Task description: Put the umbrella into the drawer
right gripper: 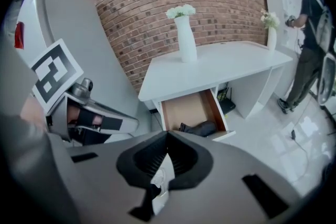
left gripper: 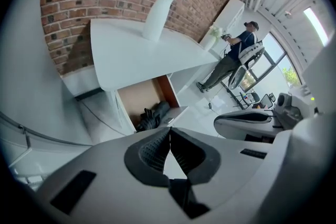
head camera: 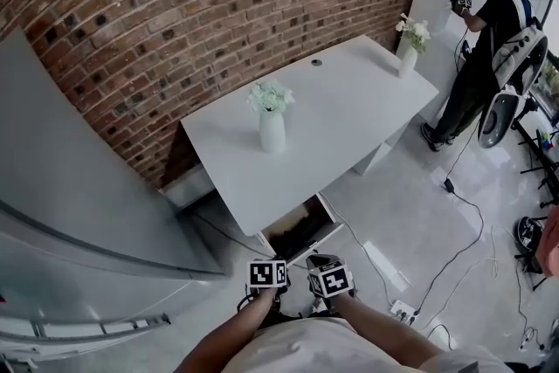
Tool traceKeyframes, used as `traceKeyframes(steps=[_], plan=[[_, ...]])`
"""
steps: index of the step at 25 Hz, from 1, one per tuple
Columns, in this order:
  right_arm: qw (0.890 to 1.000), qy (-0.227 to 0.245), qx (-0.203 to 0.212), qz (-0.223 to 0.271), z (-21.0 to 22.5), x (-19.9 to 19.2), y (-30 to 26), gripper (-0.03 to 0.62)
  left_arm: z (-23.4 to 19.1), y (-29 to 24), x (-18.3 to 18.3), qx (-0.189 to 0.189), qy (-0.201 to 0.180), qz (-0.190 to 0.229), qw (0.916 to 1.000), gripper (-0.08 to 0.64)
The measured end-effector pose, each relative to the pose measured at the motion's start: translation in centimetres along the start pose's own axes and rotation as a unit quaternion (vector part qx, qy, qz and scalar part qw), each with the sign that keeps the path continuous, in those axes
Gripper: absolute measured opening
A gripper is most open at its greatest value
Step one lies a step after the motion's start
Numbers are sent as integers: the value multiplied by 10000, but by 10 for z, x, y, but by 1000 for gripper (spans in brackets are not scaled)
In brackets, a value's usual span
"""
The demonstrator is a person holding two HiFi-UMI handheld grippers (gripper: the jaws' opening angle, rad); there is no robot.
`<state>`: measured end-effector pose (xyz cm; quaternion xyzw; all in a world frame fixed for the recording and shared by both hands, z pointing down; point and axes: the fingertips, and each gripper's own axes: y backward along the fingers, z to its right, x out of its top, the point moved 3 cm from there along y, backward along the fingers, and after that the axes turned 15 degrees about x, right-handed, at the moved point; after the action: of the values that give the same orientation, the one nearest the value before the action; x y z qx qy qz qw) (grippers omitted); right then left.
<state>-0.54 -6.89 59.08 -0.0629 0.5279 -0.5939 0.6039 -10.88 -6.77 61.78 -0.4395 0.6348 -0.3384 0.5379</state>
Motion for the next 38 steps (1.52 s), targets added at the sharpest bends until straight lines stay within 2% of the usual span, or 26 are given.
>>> traceKeyframes(steps=[4, 10, 15, 18, 22, 31, 38], plan=[[9997, -200, 110, -41, 2, -2, 0, 17, -2, 0, 6, 57, 131, -36, 9999, 8], [9968, -772, 170, 78, 8, -7, 4, 17, -7, 1, 4, 137, 275, -44, 9995, 8], [9971, -742, 136, -47, 5, -17, 3, 17, -10, 3, -14, 181, 271, -104, 9994, 8], [9966, -802, 191, 3, 1, -19, 2, 17, -18, 4, -20, 206, 393, -83, 9990, 8], [9960, -876, 141, 120, 4, -20, 7, 17, -29, 8, -19, 296, 499, 131, 9982, 8], [9967, -790, 193, 51, -4, -24, 4, 17, -34, 10, -27, 290, 705, 50, 9971, 8], [9973, -717, 177, -21, 0, -22, 2, 17, -37, 8, -28, 352, 687, 30, 9970, 8]])
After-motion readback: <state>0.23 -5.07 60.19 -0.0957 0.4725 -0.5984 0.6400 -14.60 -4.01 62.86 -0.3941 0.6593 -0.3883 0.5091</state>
